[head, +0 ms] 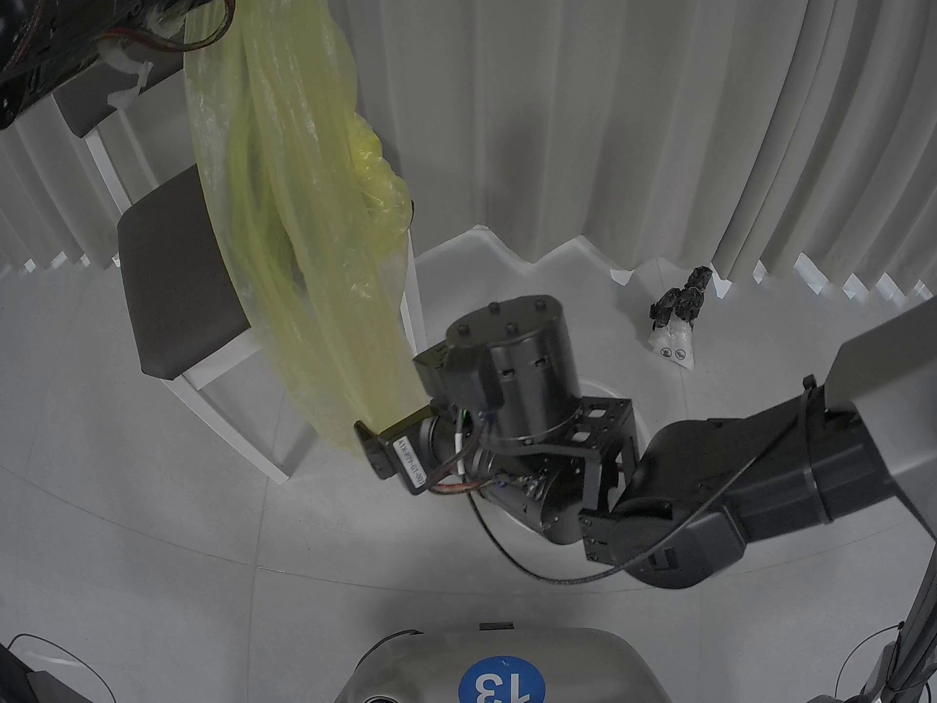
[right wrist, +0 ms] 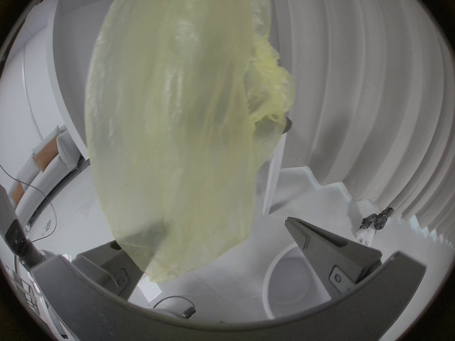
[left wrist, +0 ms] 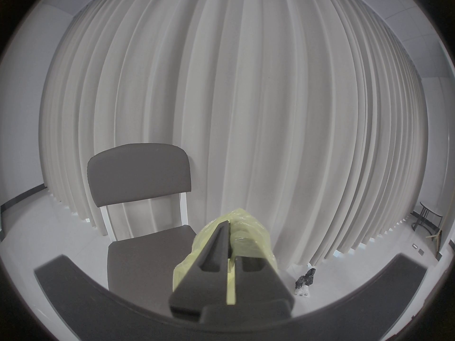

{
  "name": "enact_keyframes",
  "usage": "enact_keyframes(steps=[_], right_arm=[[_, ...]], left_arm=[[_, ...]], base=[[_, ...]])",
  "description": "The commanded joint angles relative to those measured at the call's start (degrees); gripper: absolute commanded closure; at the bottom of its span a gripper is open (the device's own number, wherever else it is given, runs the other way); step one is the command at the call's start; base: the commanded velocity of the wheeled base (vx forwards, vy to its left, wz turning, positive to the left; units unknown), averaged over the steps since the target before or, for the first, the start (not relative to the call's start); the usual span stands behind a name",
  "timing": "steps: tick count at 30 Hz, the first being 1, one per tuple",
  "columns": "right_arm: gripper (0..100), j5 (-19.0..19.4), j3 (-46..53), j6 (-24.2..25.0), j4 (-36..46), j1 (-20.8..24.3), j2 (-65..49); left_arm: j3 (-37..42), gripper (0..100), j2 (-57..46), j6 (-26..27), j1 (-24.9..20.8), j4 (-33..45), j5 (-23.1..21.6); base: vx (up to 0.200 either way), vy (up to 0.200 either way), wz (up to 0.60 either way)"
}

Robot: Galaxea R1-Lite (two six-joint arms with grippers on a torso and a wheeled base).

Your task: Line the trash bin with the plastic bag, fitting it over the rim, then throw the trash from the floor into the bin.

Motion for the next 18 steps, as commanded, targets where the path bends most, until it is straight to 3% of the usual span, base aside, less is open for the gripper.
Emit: enact_keyframes(steps=[1, 5, 13, 18], right_arm=[[0, 0.1, -0.8, -0.2, -0.1, -2.7, -0.6], [0, 0.1, -1.2, -0.2, -0.5, -5.4, -2.2], [0, 0.0, 1.9, 0.0, -0.5, -5.8, -5.6], [0, -2.4, 2.4, 0.0, -0.6, -5.7, -5.1]], left_arm=[[0.4, 100, -0.2, 0.0, -0.1, -0.3, 0.0], [1.7, 100, -0.8, 0.3, -0.1, -1.7, -0.1], [1.9, 100, -1.1, 0.4, 0.1, -1.8, -0.3], [1.9, 100, -1.1, 0.4, 0.1, -1.9, -0.3]], base=[[0.000, 0.000, 0.00], [0.000, 0.000, 0.00], [0.000, 0.000, 0.00], [0.000, 0.000, 0.00]])
